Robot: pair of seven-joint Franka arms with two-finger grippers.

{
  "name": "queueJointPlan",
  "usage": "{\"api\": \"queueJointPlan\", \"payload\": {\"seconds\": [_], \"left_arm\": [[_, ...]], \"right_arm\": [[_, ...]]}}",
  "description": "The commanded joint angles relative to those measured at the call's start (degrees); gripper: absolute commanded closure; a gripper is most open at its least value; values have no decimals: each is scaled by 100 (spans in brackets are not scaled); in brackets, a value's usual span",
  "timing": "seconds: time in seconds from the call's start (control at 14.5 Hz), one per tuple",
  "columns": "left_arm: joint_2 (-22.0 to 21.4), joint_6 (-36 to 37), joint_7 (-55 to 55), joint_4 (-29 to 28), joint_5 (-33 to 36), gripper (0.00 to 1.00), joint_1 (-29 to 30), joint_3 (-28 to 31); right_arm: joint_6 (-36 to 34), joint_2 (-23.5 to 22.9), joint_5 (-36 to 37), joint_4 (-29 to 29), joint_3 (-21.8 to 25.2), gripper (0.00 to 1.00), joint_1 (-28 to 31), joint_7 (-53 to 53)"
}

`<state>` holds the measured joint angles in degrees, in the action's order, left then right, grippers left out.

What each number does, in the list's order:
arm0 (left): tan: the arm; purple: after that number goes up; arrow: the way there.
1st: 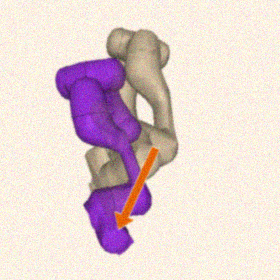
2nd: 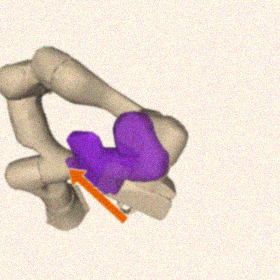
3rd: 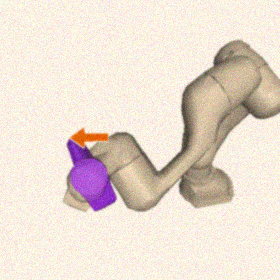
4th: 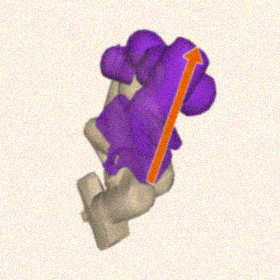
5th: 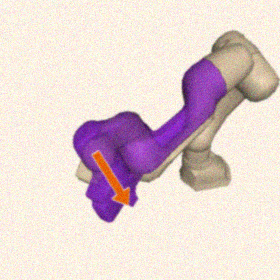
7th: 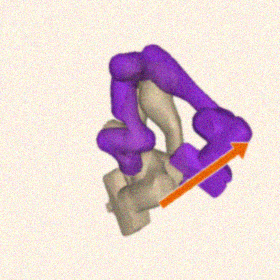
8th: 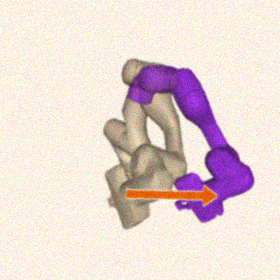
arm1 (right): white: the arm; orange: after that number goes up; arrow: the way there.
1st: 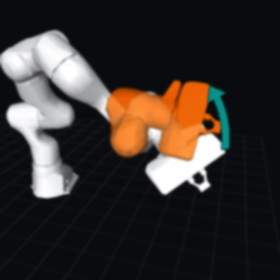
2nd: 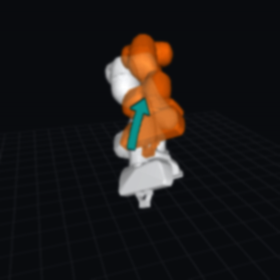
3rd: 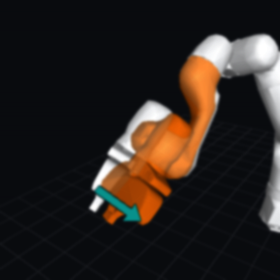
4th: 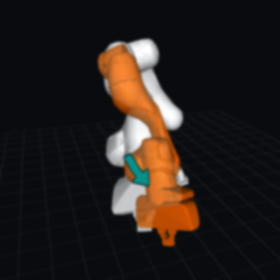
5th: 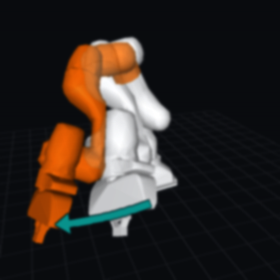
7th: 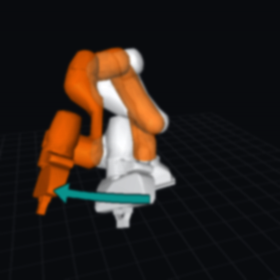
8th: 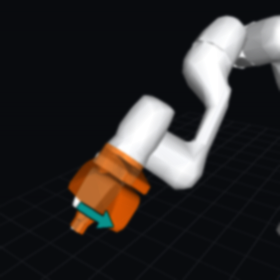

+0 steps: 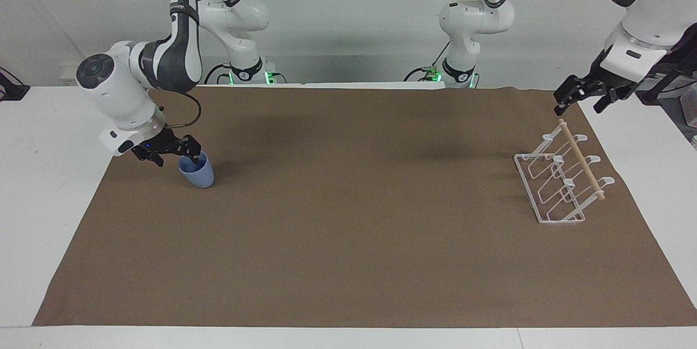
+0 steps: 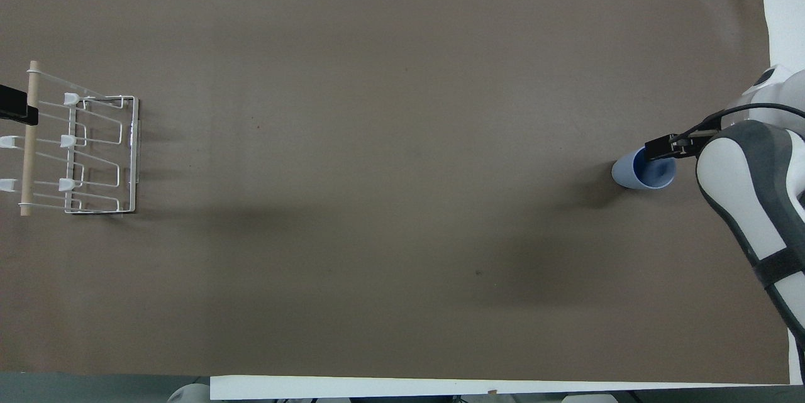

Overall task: Hang cup on cup holder
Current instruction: 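Reach the right gripper down to the blue cup rim and grasp it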

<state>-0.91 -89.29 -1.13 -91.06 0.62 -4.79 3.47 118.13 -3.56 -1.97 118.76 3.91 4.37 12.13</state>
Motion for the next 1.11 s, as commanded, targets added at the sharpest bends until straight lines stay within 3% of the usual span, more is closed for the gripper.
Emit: {"api": "queueJointPlan", "payload": {"seconds": [0.0, 0.48, 0.69, 0.9, 0.97, 1.04], "left_arm": [[-128, -18, 60, -123, -35, 0, 39, -4], [-128, -71, 51, -131, -35, 0, 39, -4], [-163, -80, 51, -202, -27, 0, 13, -4], [-269, -141, 51, -429, -27, 0, 4, -4], [-295, -254, 51, -491, -27, 0, 13, -4], [-295, -429, 51, -527, -35, 0, -4, -4]], "right_arm": [[219, 66, -146, 270, -31, 2, 63, 254], [851, 49, -146, 675, -31, 12, 195, 598], [878, 49, -146, 684, -31, 43, 178, 720], [878, 31, -146, 675, -31, 93, 99, 730], [878, 14, -137, 623, -31, 100, 81, 747], [878, -12, -137, 579, -39, 100, 46, 747]]}}
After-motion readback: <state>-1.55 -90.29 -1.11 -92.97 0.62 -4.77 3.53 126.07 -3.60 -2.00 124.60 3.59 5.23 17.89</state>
